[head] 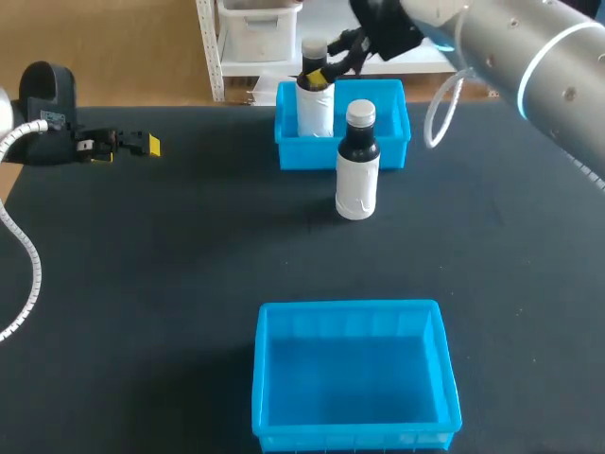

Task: Pick up the bottle, and place it in the far bin if it is heavy, or in the near bin if it is light.

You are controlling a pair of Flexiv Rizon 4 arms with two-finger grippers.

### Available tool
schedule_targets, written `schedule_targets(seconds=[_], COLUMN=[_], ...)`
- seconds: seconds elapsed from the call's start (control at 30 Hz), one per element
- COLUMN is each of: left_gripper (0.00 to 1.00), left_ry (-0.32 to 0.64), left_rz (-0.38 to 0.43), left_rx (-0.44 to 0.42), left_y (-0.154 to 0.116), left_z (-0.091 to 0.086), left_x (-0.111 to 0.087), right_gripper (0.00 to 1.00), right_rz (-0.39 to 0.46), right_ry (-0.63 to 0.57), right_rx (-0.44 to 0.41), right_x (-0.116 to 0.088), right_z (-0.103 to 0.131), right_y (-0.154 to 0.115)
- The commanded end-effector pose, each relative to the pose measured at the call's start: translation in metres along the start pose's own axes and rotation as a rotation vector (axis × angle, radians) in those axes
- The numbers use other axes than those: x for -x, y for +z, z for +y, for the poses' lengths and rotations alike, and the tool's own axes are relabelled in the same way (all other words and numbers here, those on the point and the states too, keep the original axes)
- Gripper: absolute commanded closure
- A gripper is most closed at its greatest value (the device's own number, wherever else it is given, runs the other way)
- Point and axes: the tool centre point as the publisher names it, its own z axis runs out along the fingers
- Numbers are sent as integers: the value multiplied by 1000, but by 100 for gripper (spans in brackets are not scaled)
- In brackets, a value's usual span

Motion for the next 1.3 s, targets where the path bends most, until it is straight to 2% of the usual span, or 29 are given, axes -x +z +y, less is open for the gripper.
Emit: schedule_targets(seconds=[0.03, 0.2, 0.37, 0.67, 0.9, 1.3], left_gripper=[0, 0, 0, 0, 0, 0], left_ry=[0, 0, 0, 0, 0, 0], left_rz=[0, 0, 0, 0, 0, 0], left_rx=[0, 0, 0, 0, 0, 0], left_y=[0, 0, 0, 0, 0, 0], left_z=[0, 0, 0, 0, 0, 0], left_x=[0, 0, 0, 0, 0, 0], right_gripper=[0, 0, 0, 0, 0, 0], right_rz=[-1, -3, 17, 31, 13, -33], right_ry=[14, 24, 16, 0, -37, -91], right_rx=[299, 256, 197, 163, 175, 263], right_x=[-15, -38, -62, -96, -105, -92], right_z=[-4, 1, 18, 55, 82, 108], right_y=[-39, -87, -130, -174, -178, -138])
